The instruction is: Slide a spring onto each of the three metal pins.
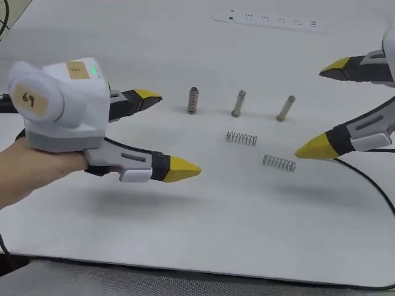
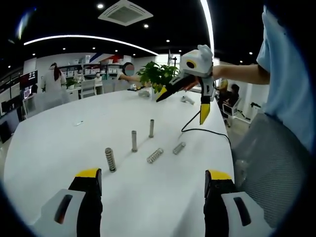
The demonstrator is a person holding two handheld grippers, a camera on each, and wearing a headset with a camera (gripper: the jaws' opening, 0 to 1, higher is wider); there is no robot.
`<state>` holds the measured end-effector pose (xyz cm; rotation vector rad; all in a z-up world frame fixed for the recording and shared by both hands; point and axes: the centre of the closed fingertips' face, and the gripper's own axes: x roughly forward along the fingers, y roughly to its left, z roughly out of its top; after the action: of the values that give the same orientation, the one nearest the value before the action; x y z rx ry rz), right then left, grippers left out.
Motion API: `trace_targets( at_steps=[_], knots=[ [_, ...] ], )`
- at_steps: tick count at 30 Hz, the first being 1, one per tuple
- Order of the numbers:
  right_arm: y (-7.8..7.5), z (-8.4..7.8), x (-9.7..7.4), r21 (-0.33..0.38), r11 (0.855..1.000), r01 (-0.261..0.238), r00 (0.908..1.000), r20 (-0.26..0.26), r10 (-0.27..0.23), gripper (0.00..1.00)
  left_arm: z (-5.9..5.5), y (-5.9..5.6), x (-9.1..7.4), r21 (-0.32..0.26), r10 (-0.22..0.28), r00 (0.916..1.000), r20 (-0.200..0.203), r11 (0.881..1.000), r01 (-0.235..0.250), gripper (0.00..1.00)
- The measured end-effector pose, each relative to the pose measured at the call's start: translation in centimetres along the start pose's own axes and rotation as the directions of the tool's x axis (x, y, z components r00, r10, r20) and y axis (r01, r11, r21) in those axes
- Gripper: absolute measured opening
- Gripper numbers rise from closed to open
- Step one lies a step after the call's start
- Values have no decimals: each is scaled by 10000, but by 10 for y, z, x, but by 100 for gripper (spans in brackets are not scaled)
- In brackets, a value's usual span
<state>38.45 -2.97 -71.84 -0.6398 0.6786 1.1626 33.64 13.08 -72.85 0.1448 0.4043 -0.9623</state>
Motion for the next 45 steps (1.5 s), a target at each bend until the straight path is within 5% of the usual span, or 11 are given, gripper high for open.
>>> trace_targets(
  at_steps=[20,45],
  knots=[
    [17,-41,-25,1642,9850,533,9975,378,-603,92,8,-7,19,247,-547,9983,-207,9982,552,81],
    [33,-80,-46,2609,9592,1085,9930,171,-1170,89,8,-16,46,511,-1086,9934,-357,9926,1103,72]
  ],
)
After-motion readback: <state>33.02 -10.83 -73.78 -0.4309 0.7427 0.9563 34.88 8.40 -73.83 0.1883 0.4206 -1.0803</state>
